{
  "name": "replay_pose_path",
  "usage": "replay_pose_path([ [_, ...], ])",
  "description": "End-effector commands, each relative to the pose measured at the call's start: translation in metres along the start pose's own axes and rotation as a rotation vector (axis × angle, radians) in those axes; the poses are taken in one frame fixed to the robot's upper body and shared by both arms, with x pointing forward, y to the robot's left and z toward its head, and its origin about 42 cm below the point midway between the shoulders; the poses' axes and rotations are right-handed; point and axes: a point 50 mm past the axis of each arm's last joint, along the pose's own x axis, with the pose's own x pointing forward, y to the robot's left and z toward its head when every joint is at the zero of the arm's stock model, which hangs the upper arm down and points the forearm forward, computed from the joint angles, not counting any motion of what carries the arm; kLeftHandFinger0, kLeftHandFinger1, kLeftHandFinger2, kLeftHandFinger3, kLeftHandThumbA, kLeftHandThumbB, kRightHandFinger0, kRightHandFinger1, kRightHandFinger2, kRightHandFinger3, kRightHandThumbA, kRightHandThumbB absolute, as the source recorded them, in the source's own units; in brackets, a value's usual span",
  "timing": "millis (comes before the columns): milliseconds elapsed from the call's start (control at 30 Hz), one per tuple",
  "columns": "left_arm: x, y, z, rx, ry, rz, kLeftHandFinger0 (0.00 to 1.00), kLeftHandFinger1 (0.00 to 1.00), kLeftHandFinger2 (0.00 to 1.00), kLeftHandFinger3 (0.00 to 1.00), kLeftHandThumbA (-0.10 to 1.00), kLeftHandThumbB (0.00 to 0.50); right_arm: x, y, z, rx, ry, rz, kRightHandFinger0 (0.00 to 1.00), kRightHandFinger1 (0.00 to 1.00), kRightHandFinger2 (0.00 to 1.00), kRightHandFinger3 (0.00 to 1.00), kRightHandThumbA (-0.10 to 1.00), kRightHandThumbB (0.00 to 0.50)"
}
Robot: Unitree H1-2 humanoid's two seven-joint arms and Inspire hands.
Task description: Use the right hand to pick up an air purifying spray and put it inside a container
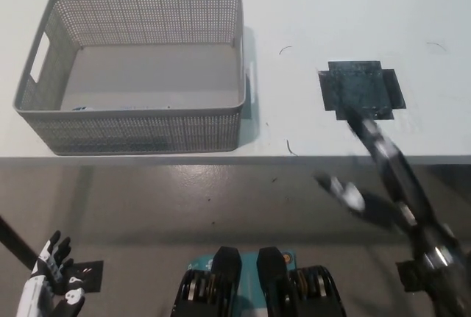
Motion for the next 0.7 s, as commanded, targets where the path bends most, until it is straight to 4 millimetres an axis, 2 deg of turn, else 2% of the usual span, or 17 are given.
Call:
replay_pose_path([
  [0, 0.001, 0.014, 0.007, 0.052, -0.027, 0.040, 1.00, 1.00, 1.00, 1.00, 0.16, 0.500, -0.072, -0.026, -0.004, -0.131, -0.140, -0.043, 1.00, 1.00, 1.00, 1.00, 0.83, 0.409],
  [67, 0.003, 0.014, 0.008, 0.034, -0.032, 0.044, 1.00, 1.00, 1.00, 1.00, 0.19, 0.500, -0.086, -0.027, -0.024, -0.147, -0.069, -0.038, 1.00, 1.00, 1.00, 1.00, 0.85, 0.405],
  [100, 0.005, 0.014, 0.008, 0.030, -0.037, 0.050, 1.00, 1.00, 1.00, 1.00, 0.18, 0.500, -0.090, -0.028, -0.035, -0.150, -0.036, -0.032, 1.00, 1.00, 1.00, 1.00, 0.85, 0.382],
  [233, 0.005, 0.014, 0.010, 0.004, -0.053, 0.056, 1.00, 1.00, 1.00, 1.00, 0.19, 0.500, -0.109, -0.027, -0.076, -0.101, 0.101, -0.077, 1.00, 1.00, 1.00, 1.00, 0.89, 0.378],
  [267, 0.003, 0.015, 0.008, 0.000, -0.052, 0.063, 1.00, 1.00, 1.00, 1.00, 0.21, 0.500, -0.115, -0.025, -0.088, -0.072, 0.148, -0.079, 1.00, 1.00, 1.00, 1.00, 0.90, 0.360],
  [333, -0.001, 0.017, 0.007, 0.000, -0.056, 0.074, 1.00, 1.00, 1.00, 1.00, 0.22, 0.500, -0.124, -0.023, -0.106, -0.041, 0.247, -0.054, 1.00, 1.00, 1.00, 1.00, 1.00, 0.374],
  [400, -0.001, 0.019, 0.006, 0.026, -0.055, 0.074, 1.00, 1.00, 1.00, 1.00, 0.33, 0.483, -0.116, -0.025, -0.112, -0.012, 0.239, -0.061, 1.00, 1.00, 1.00, 1.00, 1.00, 0.300],
  [433, 0.000, 0.017, 0.006, 0.019, -0.057, 0.073, 0.99, 1.00, 1.00, 1.00, 0.38, 0.487, -0.110, -0.028, -0.110, 0.012, 0.228, -0.083, 1.00, 1.00, 1.00, 1.00, 1.00, 0.329],
  [500, 0.001, 0.015, 0.007, -0.002, -0.060, 0.071, 0.96, 1.00, 1.00, 1.00, 0.47, 0.475, -0.100, -0.030, -0.108, 0.039, 0.219, -0.106, 1.00, 1.00, 1.00, 1.00, 1.00, 0.317],
  [533, 0.001, 0.015, 0.007, 0.000, -0.062, 0.067, 0.96, 1.00, 1.00, 1.00, 0.53, 0.488, -0.100, -0.029, -0.108, 0.033, 0.218, -0.107, 1.00, 1.00, 1.00, 1.00, 1.00, 0.300],
  [567, 0.002, 0.016, 0.008, 0.002, -0.064, 0.065, 0.95, 1.00, 1.00, 1.00, 0.56, 0.498, -0.100, -0.028, -0.108, 0.026, 0.215, -0.104, 1.00, 1.00, 1.00, 1.00, 1.00, 0.305],
  [600, 0.002, 0.017, 0.009, 0.003, -0.065, 0.065, 0.95, 1.00, 1.00, 1.00, 0.57, 0.500, -0.100, -0.027, -0.108, 0.019, 0.213, -0.102, 1.00, 1.00, 1.00, 1.00, 1.00, 0.305],
  [667, 0.003, 0.018, 0.008, 0.011, -0.072, 0.055, 0.95, 1.00, 1.00, 1.00, 0.56, 0.471, -0.100, -0.024, -0.108, 0.022, 0.212, -0.098, 1.00, 1.00, 1.00, 1.00, 0.99, 0.322],
])
